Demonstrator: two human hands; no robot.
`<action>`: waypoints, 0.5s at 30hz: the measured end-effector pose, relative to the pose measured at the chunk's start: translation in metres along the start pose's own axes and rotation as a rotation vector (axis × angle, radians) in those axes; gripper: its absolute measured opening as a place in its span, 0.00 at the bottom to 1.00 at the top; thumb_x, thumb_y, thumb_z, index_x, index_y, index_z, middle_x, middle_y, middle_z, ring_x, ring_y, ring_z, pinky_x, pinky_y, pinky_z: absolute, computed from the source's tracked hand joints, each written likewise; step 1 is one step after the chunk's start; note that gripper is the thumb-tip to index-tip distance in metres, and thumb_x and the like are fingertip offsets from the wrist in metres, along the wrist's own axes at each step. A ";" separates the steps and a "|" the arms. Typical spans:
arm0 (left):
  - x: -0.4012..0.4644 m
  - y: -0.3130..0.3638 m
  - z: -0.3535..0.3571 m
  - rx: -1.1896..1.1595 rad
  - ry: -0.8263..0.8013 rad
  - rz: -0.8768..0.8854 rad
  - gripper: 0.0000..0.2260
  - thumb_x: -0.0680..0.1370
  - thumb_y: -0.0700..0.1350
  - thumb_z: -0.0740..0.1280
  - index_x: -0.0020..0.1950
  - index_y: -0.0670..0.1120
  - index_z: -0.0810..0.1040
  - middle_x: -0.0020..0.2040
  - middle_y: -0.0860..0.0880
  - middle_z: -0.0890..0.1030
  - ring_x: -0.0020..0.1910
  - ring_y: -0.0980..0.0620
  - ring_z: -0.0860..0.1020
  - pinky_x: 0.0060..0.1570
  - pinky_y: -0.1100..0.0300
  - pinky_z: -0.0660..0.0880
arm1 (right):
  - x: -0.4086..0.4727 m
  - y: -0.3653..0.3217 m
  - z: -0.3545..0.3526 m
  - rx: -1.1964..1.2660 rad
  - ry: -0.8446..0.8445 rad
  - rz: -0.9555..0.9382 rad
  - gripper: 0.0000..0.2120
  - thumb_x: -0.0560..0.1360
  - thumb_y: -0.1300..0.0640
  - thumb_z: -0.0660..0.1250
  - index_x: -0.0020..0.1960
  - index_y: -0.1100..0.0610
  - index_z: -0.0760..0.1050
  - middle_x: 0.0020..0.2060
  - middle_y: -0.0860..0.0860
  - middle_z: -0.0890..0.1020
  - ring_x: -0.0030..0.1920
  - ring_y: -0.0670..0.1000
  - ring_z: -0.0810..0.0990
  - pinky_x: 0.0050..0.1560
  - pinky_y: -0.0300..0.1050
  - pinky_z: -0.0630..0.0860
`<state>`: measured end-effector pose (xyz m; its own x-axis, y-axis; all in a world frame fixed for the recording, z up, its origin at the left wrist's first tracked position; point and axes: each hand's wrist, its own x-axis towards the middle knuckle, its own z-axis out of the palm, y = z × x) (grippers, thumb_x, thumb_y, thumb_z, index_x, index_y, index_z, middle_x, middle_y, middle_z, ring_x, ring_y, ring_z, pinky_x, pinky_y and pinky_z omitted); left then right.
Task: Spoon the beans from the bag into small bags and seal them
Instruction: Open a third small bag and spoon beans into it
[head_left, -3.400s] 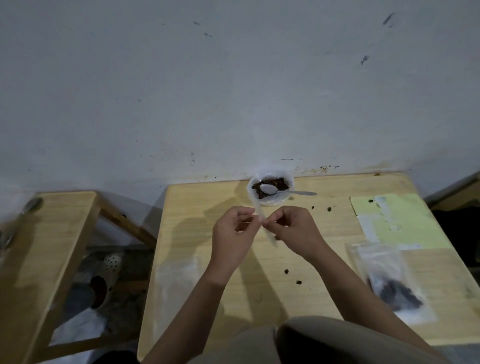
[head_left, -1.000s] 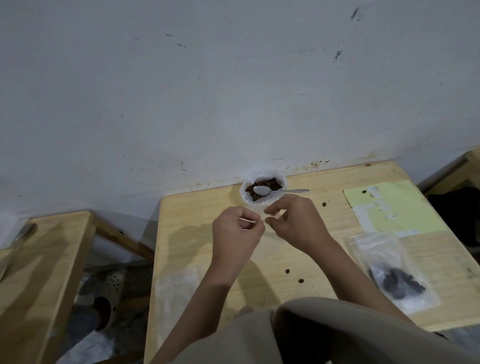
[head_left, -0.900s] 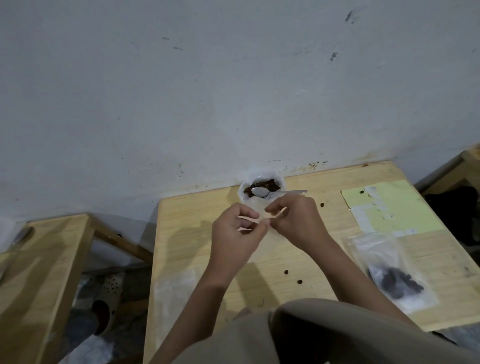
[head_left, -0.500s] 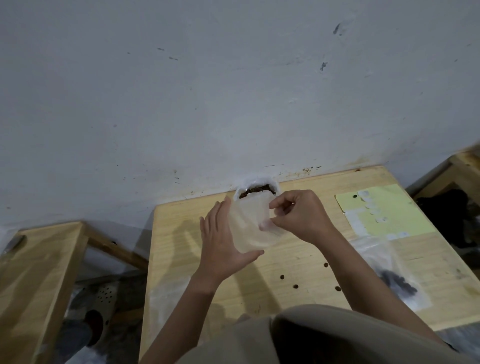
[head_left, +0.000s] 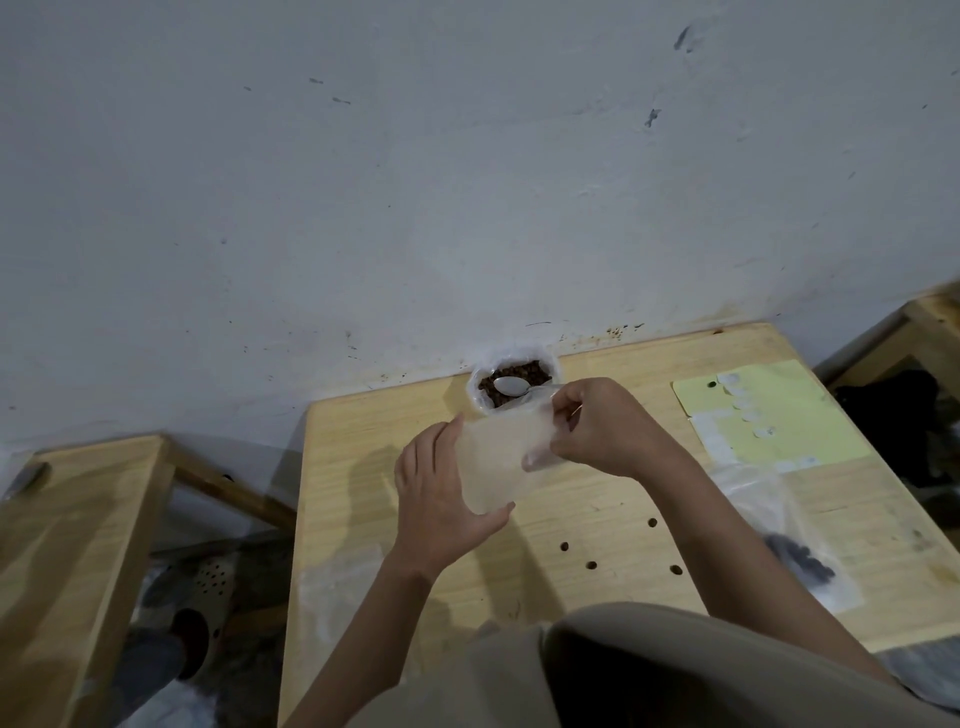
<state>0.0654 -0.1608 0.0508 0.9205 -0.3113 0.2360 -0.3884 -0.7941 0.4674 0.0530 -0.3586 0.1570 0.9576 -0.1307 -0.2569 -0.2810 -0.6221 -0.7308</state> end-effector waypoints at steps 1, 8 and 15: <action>-0.001 -0.001 0.000 0.014 0.006 -0.009 0.47 0.58 0.65 0.71 0.72 0.48 0.61 0.63 0.49 0.68 0.63 0.48 0.66 0.63 0.50 0.64 | 0.000 -0.001 0.000 -0.019 -0.013 -0.004 0.11 0.67 0.61 0.72 0.47 0.56 0.76 0.35 0.49 0.78 0.34 0.48 0.76 0.40 0.43 0.75; -0.002 -0.011 -0.004 0.087 0.000 -0.044 0.47 0.58 0.68 0.69 0.71 0.48 0.63 0.60 0.49 0.70 0.59 0.47 0.68 0.59 0.49 0.67 | 0.009 -0.003 0.005 -0.042 -0.048 -0.029 0.10 0.67 0.60 0.73 0.46 0.54 0.76 0.36 0.47 0.79 0.35 0.47 0.77 0.38 0.42 0.75; -0.004 -0.008 0.002 0.007 0.000 -0.097 0.50 0.55 0.68 0.71 0.71 0.48 0.61 0.60 0.49 0.69 0.59 0.48 0.67 0.60 0.51 0.65 | 0.016 0.002 -0.001 0.170 -0.143 -0.030 0.06 0.66 0.62 0.75 0.35 0.54 0.80 0.34 0.52 0.79 0.33 0.47 0.75 0.33 0.42 0.74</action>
<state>0.0644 -0.1544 0.0443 0.9537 -0.2329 0.1904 -0.2975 -0.8243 0.4817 0.0676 -0.3625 0.1522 0.9503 0.0043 -0.3114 -0.2706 -0.4838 -0.8323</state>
